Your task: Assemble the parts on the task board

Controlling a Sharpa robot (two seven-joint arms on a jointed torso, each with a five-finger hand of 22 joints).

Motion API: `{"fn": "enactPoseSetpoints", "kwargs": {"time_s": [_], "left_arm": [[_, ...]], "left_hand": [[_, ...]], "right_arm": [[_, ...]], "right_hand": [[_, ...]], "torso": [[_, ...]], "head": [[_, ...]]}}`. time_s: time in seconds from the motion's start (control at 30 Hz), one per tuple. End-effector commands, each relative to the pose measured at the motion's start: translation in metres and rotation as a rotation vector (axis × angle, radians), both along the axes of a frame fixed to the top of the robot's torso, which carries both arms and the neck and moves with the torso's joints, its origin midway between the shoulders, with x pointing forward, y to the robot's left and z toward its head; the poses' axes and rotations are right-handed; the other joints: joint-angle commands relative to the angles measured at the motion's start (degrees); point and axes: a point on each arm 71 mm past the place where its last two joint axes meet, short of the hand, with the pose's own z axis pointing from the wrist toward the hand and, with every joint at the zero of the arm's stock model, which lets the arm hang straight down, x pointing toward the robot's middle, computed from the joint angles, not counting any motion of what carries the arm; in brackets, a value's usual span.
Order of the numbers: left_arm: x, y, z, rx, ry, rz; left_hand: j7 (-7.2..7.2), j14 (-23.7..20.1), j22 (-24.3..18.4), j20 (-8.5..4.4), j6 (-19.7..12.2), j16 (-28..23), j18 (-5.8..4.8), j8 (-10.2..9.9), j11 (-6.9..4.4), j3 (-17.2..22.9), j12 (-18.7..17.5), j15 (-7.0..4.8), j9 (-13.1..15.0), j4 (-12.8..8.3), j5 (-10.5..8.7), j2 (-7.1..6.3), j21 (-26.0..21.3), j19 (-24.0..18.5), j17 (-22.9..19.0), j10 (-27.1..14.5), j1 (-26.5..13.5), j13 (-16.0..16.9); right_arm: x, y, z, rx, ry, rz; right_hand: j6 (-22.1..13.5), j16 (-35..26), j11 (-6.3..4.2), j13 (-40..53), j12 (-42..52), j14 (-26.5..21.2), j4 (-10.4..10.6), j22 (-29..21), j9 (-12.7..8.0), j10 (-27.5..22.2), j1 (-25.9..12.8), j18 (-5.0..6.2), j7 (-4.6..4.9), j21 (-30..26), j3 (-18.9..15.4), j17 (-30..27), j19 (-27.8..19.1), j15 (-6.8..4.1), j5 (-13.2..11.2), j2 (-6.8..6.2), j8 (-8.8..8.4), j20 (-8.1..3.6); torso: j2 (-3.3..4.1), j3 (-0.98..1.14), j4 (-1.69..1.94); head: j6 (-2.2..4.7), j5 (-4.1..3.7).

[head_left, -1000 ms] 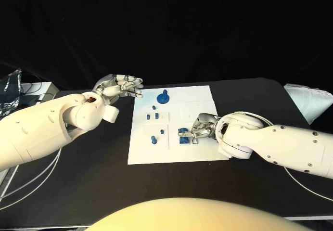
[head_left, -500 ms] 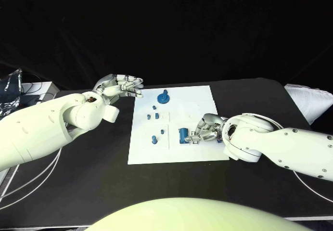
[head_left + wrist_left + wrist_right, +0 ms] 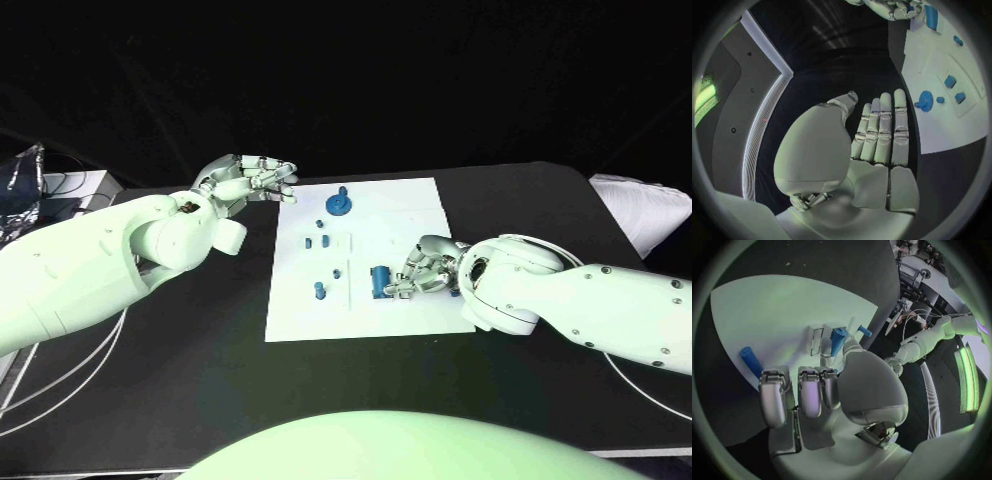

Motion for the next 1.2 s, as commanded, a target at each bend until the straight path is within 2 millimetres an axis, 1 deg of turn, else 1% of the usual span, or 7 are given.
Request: {"fn": "enactPoseSetpoints", "kwargs": {"time_s": [0.03, 0.2, 0.33, 0.57, 0.97, 1.1, 1.2], "left_arm": [[-0.0005, -0.0027, 0.0002, -0.007, -0.002, -0.018], [-0.0008, -0.0021, 0.0004, -0.006, -0.002, -0.017], [-0.0010, -0.0014, 0.0006, -0.005, -0.002, -0.015], [-0.0011, -0.0010, 0.0007, -0.004, -0.002, -0.015], [-0.0010, -0.0008, 0.0006, -0.004, -0.001, -0.014], [-0.0009, -0.0008, 0.0005, -0.004, -0.001, -0.014], [-0.0009, -0.0007, 0.0005, -0.004, -0.001, -0.015]], "left_hand": [[0.13, 0.0, -0.1, 0.09, 0.0, -0.2, 0.19, -0.4, 0.13, 0.0, -0.4, 0.12, -0.1, 0.2, 0.06, 0.32, -0.4, 0.3, 0.1, 0.2, 0.3, -0.1], [0.13, 0.0, -0.1, 0.09, 0.0, -0.2, 0.19, -0.4, 0.13, 0.0, -0.4, 0.12, -0.1, 0.2, 0.06, 0.32, -0.4, 0.3, 0.1, 0.2, 0.3, -0.1], [0.12, -0.1, -0.1, 0.10, 0.0, -0.3, 0.20, -0.4, 0.13, 0.0, -0.5, 0.13, -0.1, 0.3, 0.06, 0.38, -0.5, 0.3, 0.1, 0.3, 0.3, -0.1], [0.12, -0.1, -0.1, 0.10, 0.0, -0.3, 0.20, -0.4, 0.13, 0.0, -0.5, 0.13, -0.1, 0.3, 0.06, 0.38, -0.5, 0.3, 0.1, 0.3, 0.3, -0.1], [0.12, -0.1, -0.2, 0.11, 0.0, -0.3, 0.20, -0.4, 0.13, 0.0, -0.6, 0.14, -0.1, 0.4, 0.06, 0.44, -0.5, 0.3, 0.2, 0.3, 0.3, -0.1], [0.12, -0.1, -0.2, 0.11, 0.0, -0.3, 0.20, -0.4, 0.13, 0.0, -0.6, 0.14, -0.1, 0.4, 0.06, 0.44, -0.5, 0.3, 0.2, 0.3, 0.3, -0.1], [0.12, -0.1, -0.2, 0.11, 0.0, -0.3, 0.20, -0.4, 0.13, 0.0, -0.6, 0.14, -0.1, 0.4, 0.06, 0.44, -0.5, 0.3, 0.2, 0.3, 0.3, -0.1]], "right_arm": [[-0.0004, 0.0033, -0.0022, -0.016, 0.015, 0.008], [-0.0028, 0.0085, -0.0056, -0.024, 0.015, 0.024], [-0.0035, 0.0096, -0.0067, -0.031, -0.002, 0.024], [-0.0006, 0.0070, -0.0056, -0.037, -0.054, -0.003], [0.0005, 0.0064, -0.0038, -0.011, -0.085, -0.022], [-0.0008, 0.0046, -0.0034, 0.009, -0.077, -0.027], [-0.0023, 0.0009, -0.0027, 0.032, -0.068, -0.038]], "right_hand": [[0.3, 0.4, -0.37, 15.1, 0.3, 6.0, -0.2, 15.1, 0.1, 6.0, 0.8, -0.81, -0.18, 0.3, 0.6, 15.1, 6.0, -0.44, 0.4, 0.81, 0.50, -0.55], [0.4, 0.4, -0.73, 15.1, 0.3, 6.0, -0.4, 15.1, 0.3, 6.0, 3.8, -0.81, -0.58, 0.3, 2.2, 15.1, 6.0, -0.75, -1.3, 0.23, 1.15, -0.82], [0.4, 0.4, -0.87, 15.1, 0.3, 6.0, -0.5, 15.1, 0.3, 6.0, 5.3, -0.81, -0.73, 0.3, 3.0, 15.1, 6.0, -0.87, -1.3, -0.65, 1.41, -0.94], [0.6, 0.4, -0.98, 15.1, 0.3, 6.0, -0.1, 15.1, 0.3, 6.0, 5.7, -0.81, -0.84, 0.3, 3.8, 15.1, 6.0, -0.97, -0.1, -0.44, 1.69, -1.04], [0.6, 0.4, -0.98, 15.1, 0.3, 6.0, 0.2, 15.1, 0.3, 6.0, 3.4, -0.81, -0.80, 0.3, 4.4, 15.1, 6.0, -1.00, 1.1, 0.06, 2.05, -1.13], [0.5, 0.4, -0.90, 15.1, 0.3, 6.0, 0.2, 15.1, 0.3, 6.0, 1.7, -0.81, -0.71, 0.3, 4.1, 15.1, 6.0, -0.95, 1.2, -0.83, 2.22, -1.10], [-2.0, 0.4, -0.15, 15.1, 0.3, 6.0, 0.2, 15.1, -0.6, 6.0, 0.2, -0.81, 0.29, 0.3, 4.2, 15.1, 6.0, -0.45, 1.3, -1.71, 0.49, -0.82]], "torso": [[0.08, -0.05, 0.19], [0.16, -0.06, 0.12], [0.12, 0.01, 0.04], [0.02, -0.03, 0.06], [0.03, 0.02, -0.01], [0.02, -0.01, 0.05], [0.02, -0.04, 0.11]], "head": [[0.01, 0.04], [0.01, 0.27], [0.01, 0.30], [0.01, 0.33], [0.01, 0.37], [0.01, 0.23], [0.01, 0.17]]}}
